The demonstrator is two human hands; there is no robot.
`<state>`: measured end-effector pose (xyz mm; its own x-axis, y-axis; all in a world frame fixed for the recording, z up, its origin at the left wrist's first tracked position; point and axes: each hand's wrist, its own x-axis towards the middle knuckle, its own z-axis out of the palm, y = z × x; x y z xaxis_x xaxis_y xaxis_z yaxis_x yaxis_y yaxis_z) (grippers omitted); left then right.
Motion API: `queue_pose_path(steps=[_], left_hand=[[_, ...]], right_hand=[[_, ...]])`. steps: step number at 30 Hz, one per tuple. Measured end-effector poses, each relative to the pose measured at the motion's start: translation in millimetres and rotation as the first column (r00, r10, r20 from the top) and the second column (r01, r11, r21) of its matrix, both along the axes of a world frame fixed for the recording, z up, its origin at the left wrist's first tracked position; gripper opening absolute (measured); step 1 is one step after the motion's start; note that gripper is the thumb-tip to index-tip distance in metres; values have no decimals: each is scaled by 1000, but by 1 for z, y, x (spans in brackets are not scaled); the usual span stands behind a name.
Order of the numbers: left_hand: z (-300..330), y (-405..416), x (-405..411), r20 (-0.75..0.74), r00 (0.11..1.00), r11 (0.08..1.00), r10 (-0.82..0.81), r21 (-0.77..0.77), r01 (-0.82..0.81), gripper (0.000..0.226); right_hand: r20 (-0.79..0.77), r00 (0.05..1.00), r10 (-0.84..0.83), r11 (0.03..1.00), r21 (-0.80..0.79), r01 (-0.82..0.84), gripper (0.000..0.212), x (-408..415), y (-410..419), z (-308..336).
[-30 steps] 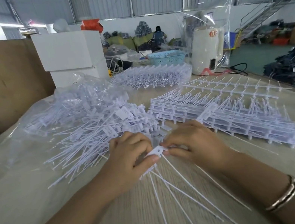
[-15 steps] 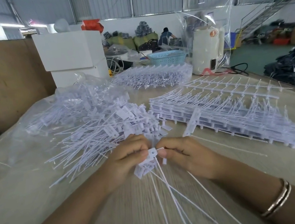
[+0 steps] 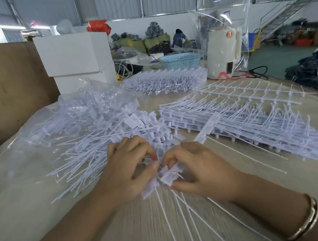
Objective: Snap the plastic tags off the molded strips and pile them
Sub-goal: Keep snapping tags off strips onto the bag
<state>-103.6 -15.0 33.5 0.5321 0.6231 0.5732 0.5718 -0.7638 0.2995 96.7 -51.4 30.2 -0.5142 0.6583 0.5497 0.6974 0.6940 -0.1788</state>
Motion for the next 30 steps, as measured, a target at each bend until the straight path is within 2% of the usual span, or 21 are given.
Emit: queue_pose_path(steps=[3, 7, 10, 14, 16, 19, 22, 24, 26, 30], left_hand=[[-2, -6, 10, 38, 999, 999, -37, -14, 37, 38], [-5, -6, 17, 21, 1000, 1000, -15, -20, 15, 34], [-7, -3, 13, 42, 998, 997, -36, -70, 39, 39], [-12, -3, 14, 9, 997, 996, -80, -50, 80, 37], [-13, -2, 14, 14, 996, 995, -89, -36, 89, 38], [-11, 0, 14, 32, 997, 997, -73, -26, 74, 34], [-7, -1, 14, 13, 999, 998, -51, -20, 51, 26], [-7, 0, 12, -77, 996, 997, -49, 58, 53, 25], [-7, 0, 11, -151, 988, 993, -44, 97, 59, 23], [-6, 0, 6, -47, 996, 997, -69, -19, 68, 28]], right_hand=[[-3, 998, -57, 995, 82, 57, 36, -6, -1, 1], [-1, 999, -32, 999, -17, 32, 41, 3, -1, 7], [-2, 1000, -31, 998, -60, 31, 32, 20, 2, 12], [108, 983, -145, 986, 93, 135, 23, 17, 8, 11], [111, 981, -162, 981, 122, 148, 24, 14, 9, 10], [102, 985, -140, 987, 95, 130, 32, 15, 10, 10], [139, 980, -142, 989, 62, 135, 31, 12, 10, 7], [128, 979, -156, 988, 17, 155, 39, 12, 10, 7], [111, 982, -154, 988, 0, 155, 38, 14, 11, 7], [113, 984, -137, 989, -48, 143, 28, 16, 12, 9]])
